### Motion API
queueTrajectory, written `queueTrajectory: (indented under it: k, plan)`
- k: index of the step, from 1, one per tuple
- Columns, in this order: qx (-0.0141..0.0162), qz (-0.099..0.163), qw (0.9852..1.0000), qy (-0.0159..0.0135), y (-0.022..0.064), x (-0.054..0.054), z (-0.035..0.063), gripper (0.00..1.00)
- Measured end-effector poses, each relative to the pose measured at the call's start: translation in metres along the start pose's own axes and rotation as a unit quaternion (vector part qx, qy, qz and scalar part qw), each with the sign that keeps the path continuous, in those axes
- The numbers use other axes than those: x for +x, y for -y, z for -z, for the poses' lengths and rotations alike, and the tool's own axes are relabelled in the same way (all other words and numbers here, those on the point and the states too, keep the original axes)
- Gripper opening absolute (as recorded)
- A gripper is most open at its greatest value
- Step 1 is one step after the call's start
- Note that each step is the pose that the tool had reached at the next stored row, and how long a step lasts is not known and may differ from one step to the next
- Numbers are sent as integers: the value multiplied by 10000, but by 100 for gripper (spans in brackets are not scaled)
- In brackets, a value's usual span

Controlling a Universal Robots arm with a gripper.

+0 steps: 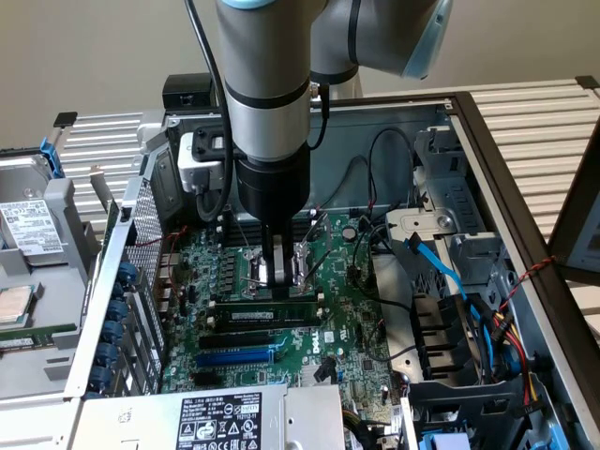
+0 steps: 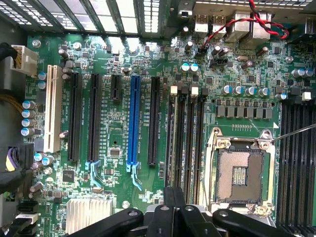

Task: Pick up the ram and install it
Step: 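Press down the ram until it locks into place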

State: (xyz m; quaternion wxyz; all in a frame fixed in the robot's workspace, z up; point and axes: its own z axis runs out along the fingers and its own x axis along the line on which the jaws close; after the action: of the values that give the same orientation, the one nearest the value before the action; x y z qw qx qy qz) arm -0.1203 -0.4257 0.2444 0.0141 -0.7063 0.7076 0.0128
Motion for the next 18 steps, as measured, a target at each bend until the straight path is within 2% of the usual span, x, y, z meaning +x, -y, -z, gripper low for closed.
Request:
queueTrajectory:
  k: [4, 5, 10, 14, 18]
  plan:
    - [0, 0, 10000, -1, -1, 0, 0, 11]
    - [0, 1, 10000, -8, -4, -5, 1, 11]
    - [-13, 374, 9993, -9, 2, -5, 0, 11]
    - [-27, 738, 9973, -9, 3, -6, -1, 11]
    - [-40, 1104, 9939, -8, 3, -5, -3, 11]
